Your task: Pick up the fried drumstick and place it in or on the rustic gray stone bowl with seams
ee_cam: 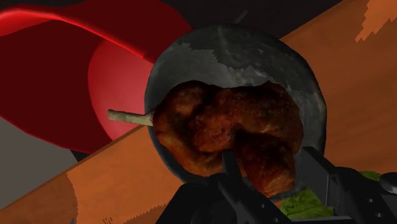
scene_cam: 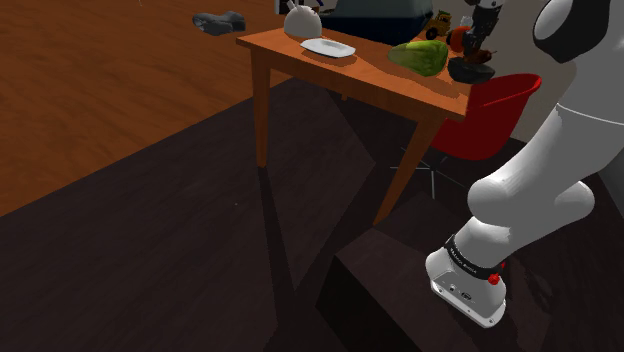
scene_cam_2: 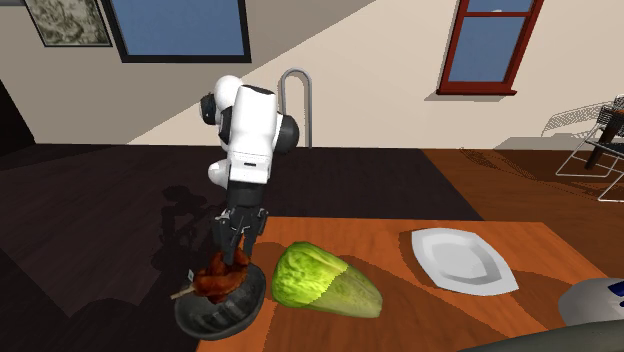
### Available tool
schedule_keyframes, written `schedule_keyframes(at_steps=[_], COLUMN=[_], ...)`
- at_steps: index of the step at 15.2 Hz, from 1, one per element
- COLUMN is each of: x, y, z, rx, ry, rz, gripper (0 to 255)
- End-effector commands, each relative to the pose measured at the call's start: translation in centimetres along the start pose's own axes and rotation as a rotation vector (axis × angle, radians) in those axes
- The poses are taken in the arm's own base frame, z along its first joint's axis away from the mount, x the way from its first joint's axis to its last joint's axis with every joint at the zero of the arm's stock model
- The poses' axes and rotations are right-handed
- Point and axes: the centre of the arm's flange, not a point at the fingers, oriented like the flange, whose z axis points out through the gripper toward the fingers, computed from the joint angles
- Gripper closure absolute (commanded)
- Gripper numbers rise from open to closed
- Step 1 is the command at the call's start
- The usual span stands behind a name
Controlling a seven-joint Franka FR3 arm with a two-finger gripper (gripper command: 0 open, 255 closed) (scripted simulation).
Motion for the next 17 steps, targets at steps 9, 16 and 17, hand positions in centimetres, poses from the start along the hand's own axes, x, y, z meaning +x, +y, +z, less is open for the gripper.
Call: schedule_keyframes(at_steps=[9, 16, 17], x=[0.0, 0.0, 0.0], y=[0.0, 0.0, 0.0], z=[0.0, -5.0, -5.0], rx=[-0.001, -0.001, -0.001], ry=[0.001, 0.001, 0.001], rz=[0.000, 0.000, 0.000], gripper=[0, 0, 0])
